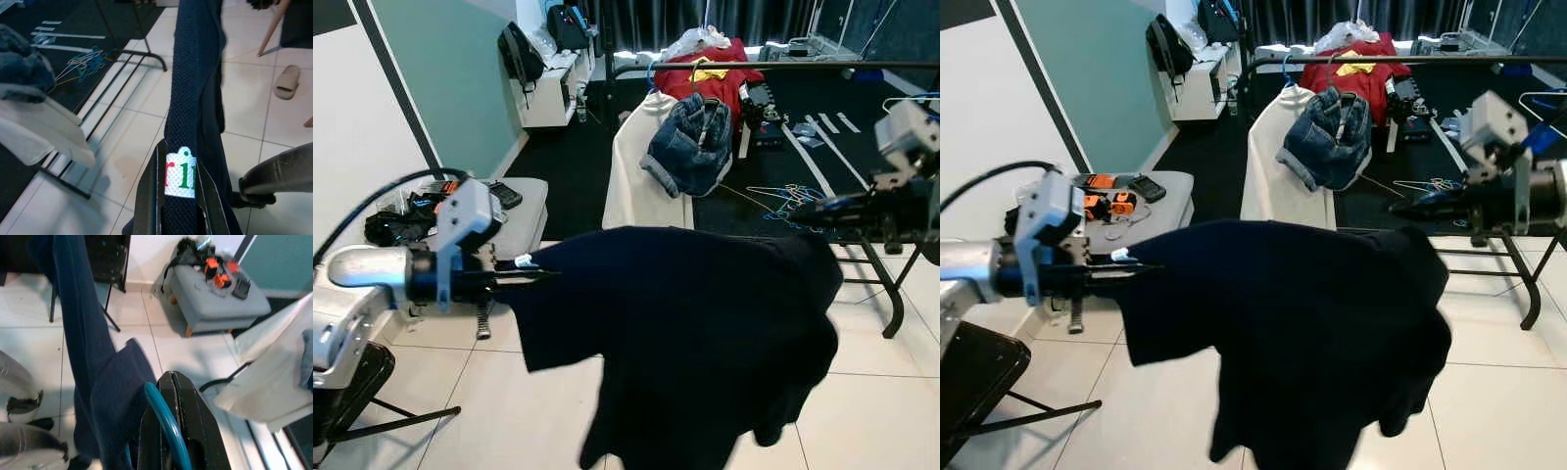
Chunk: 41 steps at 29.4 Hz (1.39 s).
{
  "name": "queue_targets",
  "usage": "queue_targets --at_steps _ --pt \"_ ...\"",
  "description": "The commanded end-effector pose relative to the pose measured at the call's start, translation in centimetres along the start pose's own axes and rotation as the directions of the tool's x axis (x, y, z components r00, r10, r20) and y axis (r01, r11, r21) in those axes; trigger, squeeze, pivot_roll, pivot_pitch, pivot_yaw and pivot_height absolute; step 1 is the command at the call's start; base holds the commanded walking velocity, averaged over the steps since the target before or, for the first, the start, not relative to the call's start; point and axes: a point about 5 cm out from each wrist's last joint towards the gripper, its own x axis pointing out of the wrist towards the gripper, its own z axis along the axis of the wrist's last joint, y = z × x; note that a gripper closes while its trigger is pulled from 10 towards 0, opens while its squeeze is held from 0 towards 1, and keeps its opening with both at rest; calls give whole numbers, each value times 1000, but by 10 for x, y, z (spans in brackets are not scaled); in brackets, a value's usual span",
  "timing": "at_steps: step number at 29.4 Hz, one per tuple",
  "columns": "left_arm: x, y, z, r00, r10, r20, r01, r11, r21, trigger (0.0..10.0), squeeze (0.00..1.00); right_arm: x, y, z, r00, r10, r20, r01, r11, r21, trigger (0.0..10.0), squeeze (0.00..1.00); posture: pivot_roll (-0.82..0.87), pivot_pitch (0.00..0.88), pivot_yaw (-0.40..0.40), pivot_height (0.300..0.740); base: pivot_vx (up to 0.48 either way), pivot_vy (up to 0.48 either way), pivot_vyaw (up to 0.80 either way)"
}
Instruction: Hang hanger
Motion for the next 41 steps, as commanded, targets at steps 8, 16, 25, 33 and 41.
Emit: queue_targets --at_steps 8,16,25,33,41 --pt "-24 11 1 996 74 -40 -73 997 21 0 0 0 8 -24 996 -5 -87 8 1000 29 0 0 -197 0 17 740 0 0 0" --pt "-29 17 -7 990 121 -72 -120 993 13 0 0 -4 10 -25 996 -12 -87 15 999 36 0 0 -200 0 18 740 0 0 0" --pt "-5 7 0 999 47 8 -47 999 20 0 0 3 8 -11 1000 -16 -1 16 1000 11 0 0 -197 0 18 740 0 0 0" --pt "-2 19 22 989 105 106 -113 991 72 0 0 24 13 -15 998 -23 66 21 999 26 0 0 -182 0 21 740 0 0 0" --pt "0 31 23 956 228 185 -241 969 51 0 0 48 20 -17 981 -67 180 54 996 76 0 0 -187 0 32 740 0 0 0"
